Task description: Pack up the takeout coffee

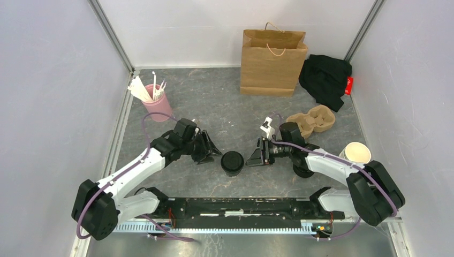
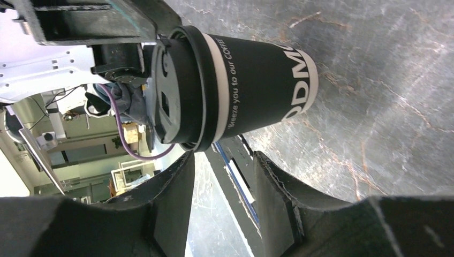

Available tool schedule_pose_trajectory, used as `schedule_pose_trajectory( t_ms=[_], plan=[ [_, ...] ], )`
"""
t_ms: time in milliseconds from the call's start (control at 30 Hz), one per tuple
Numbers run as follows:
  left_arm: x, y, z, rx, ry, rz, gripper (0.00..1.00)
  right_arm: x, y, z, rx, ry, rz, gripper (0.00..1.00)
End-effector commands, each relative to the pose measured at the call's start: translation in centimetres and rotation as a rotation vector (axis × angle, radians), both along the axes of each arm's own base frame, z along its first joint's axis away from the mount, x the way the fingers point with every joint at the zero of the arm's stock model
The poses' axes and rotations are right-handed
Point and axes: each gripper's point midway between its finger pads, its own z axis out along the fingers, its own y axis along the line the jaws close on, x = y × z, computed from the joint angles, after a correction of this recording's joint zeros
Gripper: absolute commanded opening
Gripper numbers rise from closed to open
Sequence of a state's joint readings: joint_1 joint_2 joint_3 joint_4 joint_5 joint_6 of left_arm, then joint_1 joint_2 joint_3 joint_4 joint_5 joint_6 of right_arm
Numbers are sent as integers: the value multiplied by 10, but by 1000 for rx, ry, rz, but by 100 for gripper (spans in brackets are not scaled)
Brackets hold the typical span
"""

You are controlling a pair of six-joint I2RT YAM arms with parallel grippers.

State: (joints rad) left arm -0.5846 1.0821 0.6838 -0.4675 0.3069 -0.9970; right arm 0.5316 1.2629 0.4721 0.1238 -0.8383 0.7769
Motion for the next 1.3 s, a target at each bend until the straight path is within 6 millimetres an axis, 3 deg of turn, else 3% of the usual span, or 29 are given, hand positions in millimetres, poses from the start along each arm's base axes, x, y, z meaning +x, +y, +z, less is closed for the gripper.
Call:
schedule_pose_trajectory(
  t_ms=[0,267,433,667,800,1067,1267],
  plan=[
    [12,-5,9,-6,-74,-29,55,3,12,17,79,-46,14,50],
    [9,-9,-4,-13,-41,-52,56,5,16,9,69,-33,24,50],
    [-1,-3,-20,12,-1,-50,54,9,16,-8,21,-26,12,46],
    [-48,21,-72,105,115,-29,49,20,-4,-54,-182,-59,25,46],
    [-78,26,-90,150,158,-26,47,38,-16,-63,-229,-69,9,47],
    [-96,26,-90,187,170,-48,46,58,-8,-60,-211,-100,38,48],
    [-101,26,-92,187,169,-58,44,53,-10,-67,-219,-67,42,48]
  ],
)
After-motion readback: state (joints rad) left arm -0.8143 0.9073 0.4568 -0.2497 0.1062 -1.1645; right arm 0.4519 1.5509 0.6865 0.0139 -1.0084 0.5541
